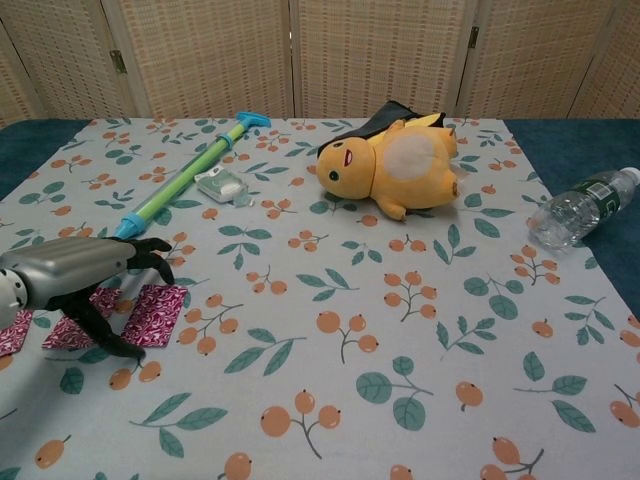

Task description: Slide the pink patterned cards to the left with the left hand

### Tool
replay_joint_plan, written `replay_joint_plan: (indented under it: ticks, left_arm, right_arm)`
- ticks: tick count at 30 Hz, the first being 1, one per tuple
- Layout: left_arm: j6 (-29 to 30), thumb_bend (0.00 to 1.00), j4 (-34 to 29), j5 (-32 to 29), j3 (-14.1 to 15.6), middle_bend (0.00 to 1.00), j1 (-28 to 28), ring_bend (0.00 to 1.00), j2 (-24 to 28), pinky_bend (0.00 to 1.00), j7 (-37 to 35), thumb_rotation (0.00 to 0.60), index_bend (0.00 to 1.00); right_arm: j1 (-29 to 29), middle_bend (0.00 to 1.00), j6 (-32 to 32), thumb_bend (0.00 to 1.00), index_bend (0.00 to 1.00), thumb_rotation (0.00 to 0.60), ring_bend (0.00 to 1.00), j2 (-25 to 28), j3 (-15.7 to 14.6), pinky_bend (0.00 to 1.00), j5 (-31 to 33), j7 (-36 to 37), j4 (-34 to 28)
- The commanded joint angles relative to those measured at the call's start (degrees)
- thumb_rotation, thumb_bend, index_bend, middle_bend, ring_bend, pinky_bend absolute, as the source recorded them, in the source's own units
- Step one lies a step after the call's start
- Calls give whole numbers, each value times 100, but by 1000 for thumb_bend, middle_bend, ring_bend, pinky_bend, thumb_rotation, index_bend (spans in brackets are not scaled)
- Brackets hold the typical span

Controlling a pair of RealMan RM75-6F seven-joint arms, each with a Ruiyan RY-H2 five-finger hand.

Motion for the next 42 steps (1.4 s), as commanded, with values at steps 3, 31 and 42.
replay_joint_plan:
  ticks: [3,31,42]
  left_arm:
    - [57,172,61,-20,4,0,-25,0,-67,0,-26,516,259]
    - [1092,173,-445,396,236,0,743,0,1132,0,-814,522,326]
    - [912,173,104,45,283,0,1093,0,1122,0,-1341,520,324]
  right_arm:
    - [-5,0,-6,477,0,600,0,-6,3,0,7,22,23]
    - [48,0,19,477,0,600,0,71,70,0,-39,-98,-106]
    - [145,0,-47,477,0,600,0,247,146,0,-2,-318,-368]
